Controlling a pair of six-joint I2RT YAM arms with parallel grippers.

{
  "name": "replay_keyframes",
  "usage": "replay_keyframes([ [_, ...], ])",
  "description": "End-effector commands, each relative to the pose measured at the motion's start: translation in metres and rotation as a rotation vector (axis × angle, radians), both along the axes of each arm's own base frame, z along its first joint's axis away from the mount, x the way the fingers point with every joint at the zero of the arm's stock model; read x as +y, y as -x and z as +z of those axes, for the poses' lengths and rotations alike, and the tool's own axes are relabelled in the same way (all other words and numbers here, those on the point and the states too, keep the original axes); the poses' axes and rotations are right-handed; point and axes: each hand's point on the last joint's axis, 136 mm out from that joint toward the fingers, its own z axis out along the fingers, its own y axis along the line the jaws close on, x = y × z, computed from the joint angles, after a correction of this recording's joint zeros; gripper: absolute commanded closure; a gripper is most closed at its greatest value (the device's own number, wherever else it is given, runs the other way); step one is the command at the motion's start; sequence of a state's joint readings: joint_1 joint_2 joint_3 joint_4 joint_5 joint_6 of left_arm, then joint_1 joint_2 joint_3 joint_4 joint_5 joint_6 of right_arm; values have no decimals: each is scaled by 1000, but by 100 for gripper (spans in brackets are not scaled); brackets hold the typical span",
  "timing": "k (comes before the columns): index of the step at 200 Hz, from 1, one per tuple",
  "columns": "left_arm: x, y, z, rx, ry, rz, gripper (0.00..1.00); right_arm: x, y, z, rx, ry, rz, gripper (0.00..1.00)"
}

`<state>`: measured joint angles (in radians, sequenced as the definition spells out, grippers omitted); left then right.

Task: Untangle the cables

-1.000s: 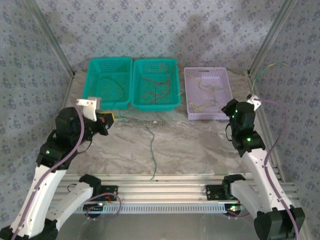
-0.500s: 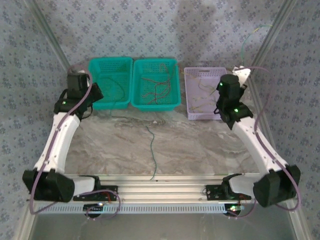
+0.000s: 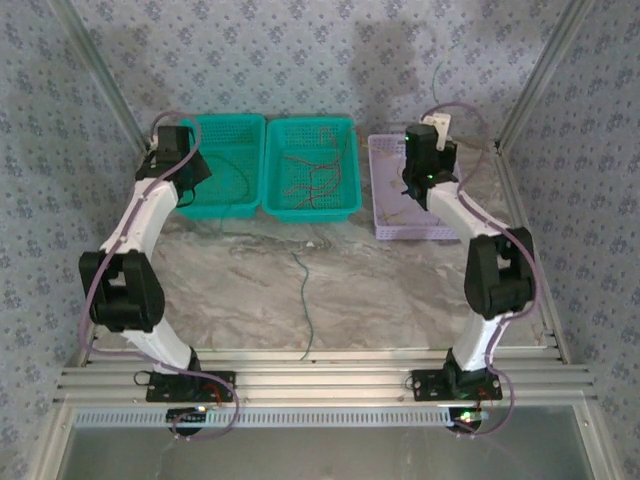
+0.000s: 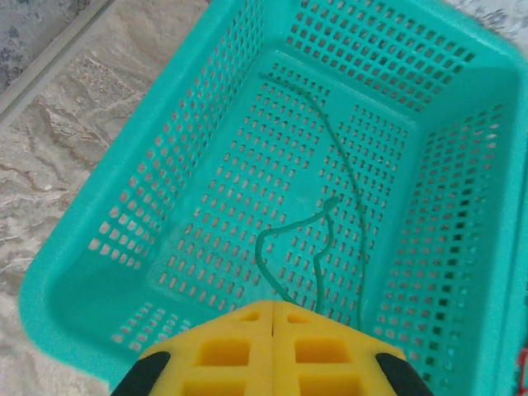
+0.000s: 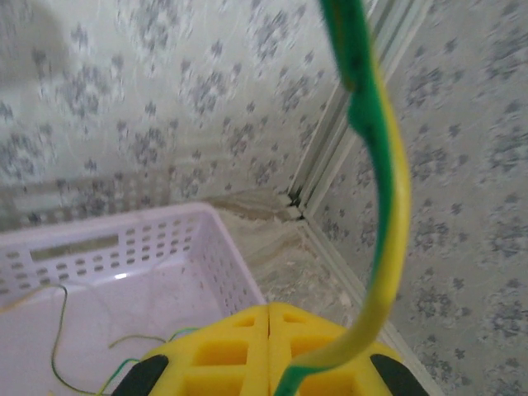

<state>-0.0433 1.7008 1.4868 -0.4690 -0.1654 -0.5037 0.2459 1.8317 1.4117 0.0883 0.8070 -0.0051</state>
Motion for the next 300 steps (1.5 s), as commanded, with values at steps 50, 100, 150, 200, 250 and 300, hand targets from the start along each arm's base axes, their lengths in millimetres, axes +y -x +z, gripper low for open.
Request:
replay_keyframes([
  [50, 1, -36, -16, 3, 12, -29, 100, 27, -2, -110, 311, -15, 26, 100],
  [100, -1, -46, -37, 56, 13, -37, 100, 41, 12, -125, 515, -116, 71, 100],
  [150, 0, -51, -55, 103, 19, -38, 100, 59, 53, -148, 696, -340, 132, 100],
  [200, -1, -59, -62, 129, 30, -48, 100, 74, 80, -185, 812, -409, 155, 100],
  [250, 1, -67, -76, 189, 31, -44, 100, 71, 67, -207, 871, -481, 140, 100],
  [300, -1, -75, -97, 285, 45, -62, 96, 55, 49, -195, 844, -513, 132, 94],
])
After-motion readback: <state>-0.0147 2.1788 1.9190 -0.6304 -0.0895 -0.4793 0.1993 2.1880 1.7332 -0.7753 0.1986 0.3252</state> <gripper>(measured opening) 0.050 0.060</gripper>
